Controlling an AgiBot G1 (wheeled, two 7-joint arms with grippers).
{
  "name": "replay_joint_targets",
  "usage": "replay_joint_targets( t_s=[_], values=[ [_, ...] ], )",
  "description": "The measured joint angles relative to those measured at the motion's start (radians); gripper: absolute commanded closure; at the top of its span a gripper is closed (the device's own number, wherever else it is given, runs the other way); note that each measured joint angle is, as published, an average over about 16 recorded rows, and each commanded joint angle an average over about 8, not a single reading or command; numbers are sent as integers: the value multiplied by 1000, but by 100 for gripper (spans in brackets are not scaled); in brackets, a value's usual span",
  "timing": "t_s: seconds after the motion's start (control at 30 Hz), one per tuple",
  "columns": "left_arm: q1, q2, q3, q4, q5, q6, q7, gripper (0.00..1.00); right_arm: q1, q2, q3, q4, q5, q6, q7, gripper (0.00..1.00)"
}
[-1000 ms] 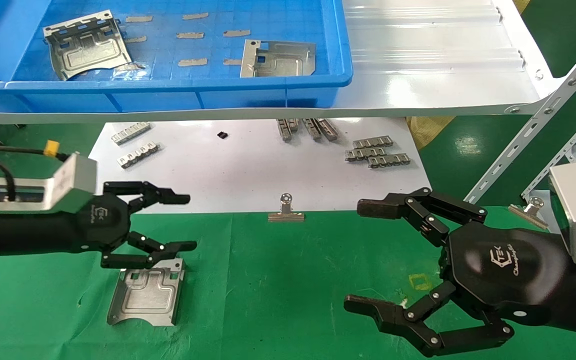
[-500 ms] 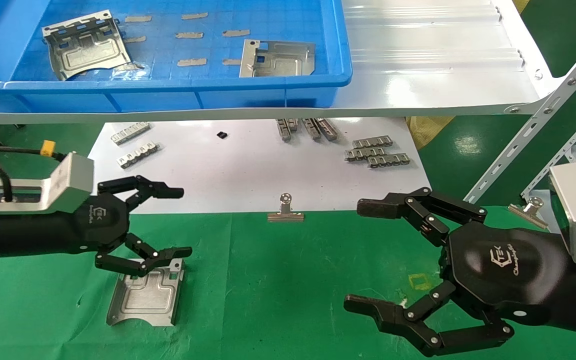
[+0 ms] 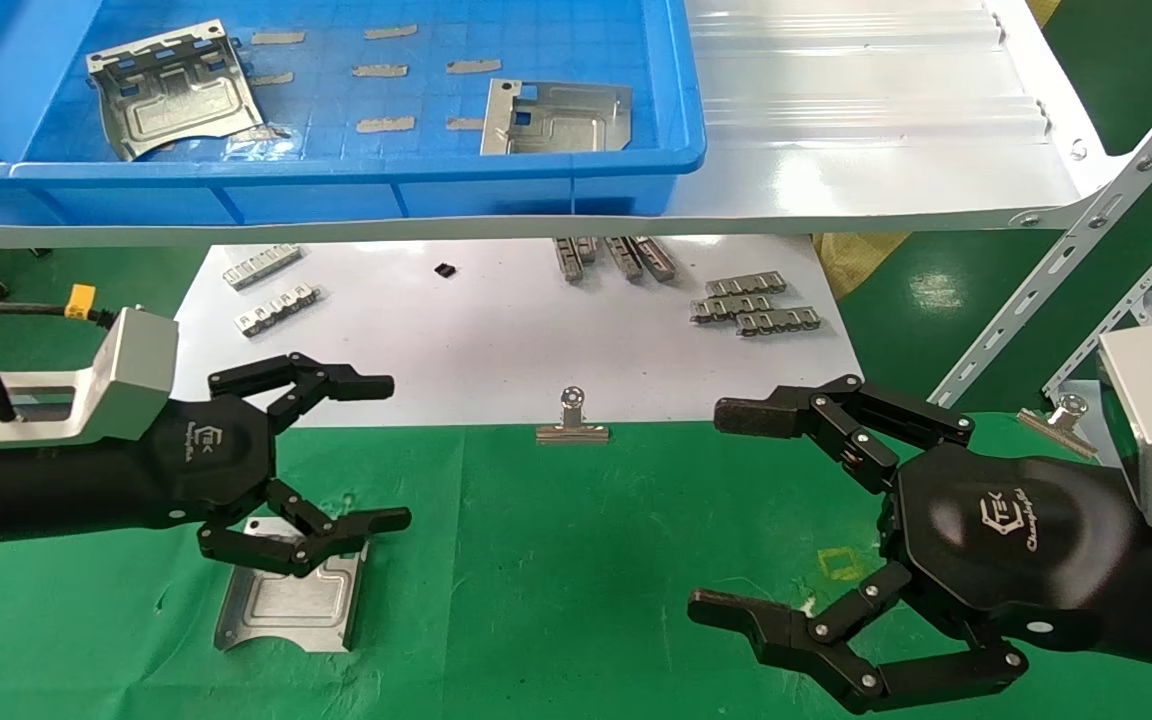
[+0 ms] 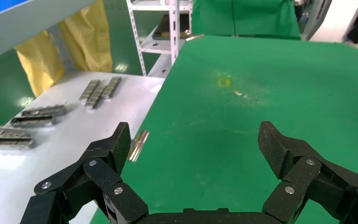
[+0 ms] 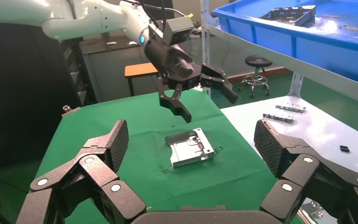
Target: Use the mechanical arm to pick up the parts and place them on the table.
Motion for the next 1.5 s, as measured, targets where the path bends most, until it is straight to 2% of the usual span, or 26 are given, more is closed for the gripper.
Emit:
replay_joint_targets(
  t_s=[1.2,1.5],
  values=[
    [355,-131,-378,-557,-102,-66,-327,0,0,0,0,0,0,0,0,0],
    [409,-151,-436,-643,-118,-76,-377,0,0,0,0,0,0,0,0,0]
  ],
)
